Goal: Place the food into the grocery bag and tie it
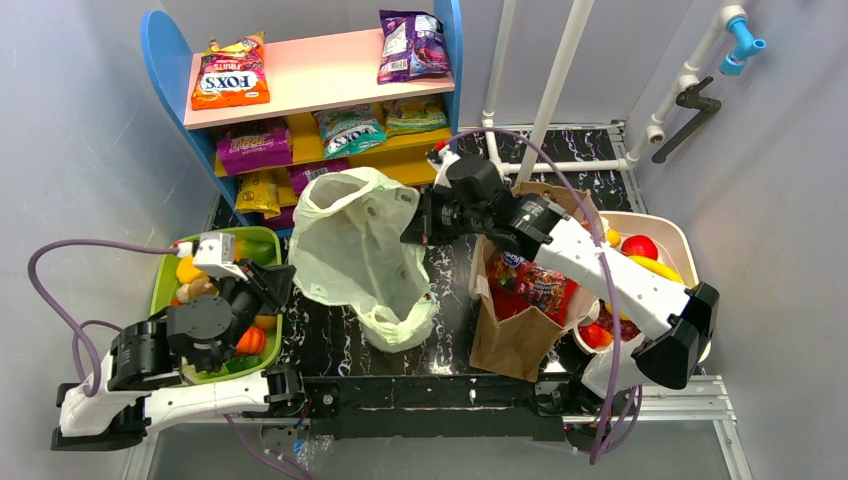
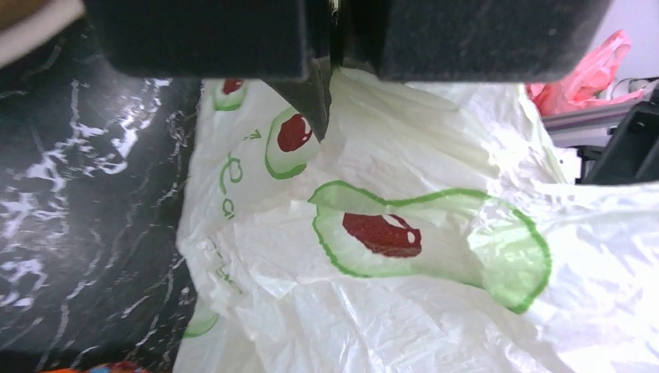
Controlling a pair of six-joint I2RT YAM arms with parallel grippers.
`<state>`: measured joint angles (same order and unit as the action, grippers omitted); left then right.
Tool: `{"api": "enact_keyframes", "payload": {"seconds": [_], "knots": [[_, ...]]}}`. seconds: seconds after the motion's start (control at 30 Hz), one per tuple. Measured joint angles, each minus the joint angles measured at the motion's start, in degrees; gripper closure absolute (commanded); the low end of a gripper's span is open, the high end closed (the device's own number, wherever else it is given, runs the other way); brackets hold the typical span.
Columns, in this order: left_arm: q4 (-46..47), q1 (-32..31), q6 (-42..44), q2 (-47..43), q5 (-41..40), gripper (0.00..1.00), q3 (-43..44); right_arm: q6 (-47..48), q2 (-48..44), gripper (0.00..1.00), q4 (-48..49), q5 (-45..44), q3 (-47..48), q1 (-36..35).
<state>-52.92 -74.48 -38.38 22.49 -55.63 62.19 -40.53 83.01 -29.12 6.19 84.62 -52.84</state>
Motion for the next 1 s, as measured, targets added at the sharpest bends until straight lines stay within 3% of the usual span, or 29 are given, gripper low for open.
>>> {"api": "enact_keyframes", "payload": {"seconds": [0.2,0.27,0.4,0.57,0.87,1.0], "knots": [[-3.1,0.0,-1.1,10.4,0.4,0.15,2.2,4.5,-0.1,0.99,-9.2,-2.7,4.6,3.1],[-5.9,0.0,-2.0,15.0,0.3,0.03,4.2,5.4,0.0,0.99,-11.9,-3.5,4.6,3.8],[-14.4,2.8,-4.9,26.3,0.5,0.02,9.5,6.8,1.5,0.99,-15.6,-4.5,5.3,4.0],[-16.2,20.3,-1.0,34.0,7.3,0.02,10.5,7.9,5.6,0.99,-18.4,-4.8,9.0,4.0],[-12.5,47.1,7.2,28.2,16.1,0.02,6.5,9.3,8.2,0.99,-21.8,-6.7,14.6,4.0],[-9.7,63.3,10.3,27.6,22.0,0.02,1.4,9.4,8.5,0.99,-21.9,-6.3,13.7,4.0]]}}
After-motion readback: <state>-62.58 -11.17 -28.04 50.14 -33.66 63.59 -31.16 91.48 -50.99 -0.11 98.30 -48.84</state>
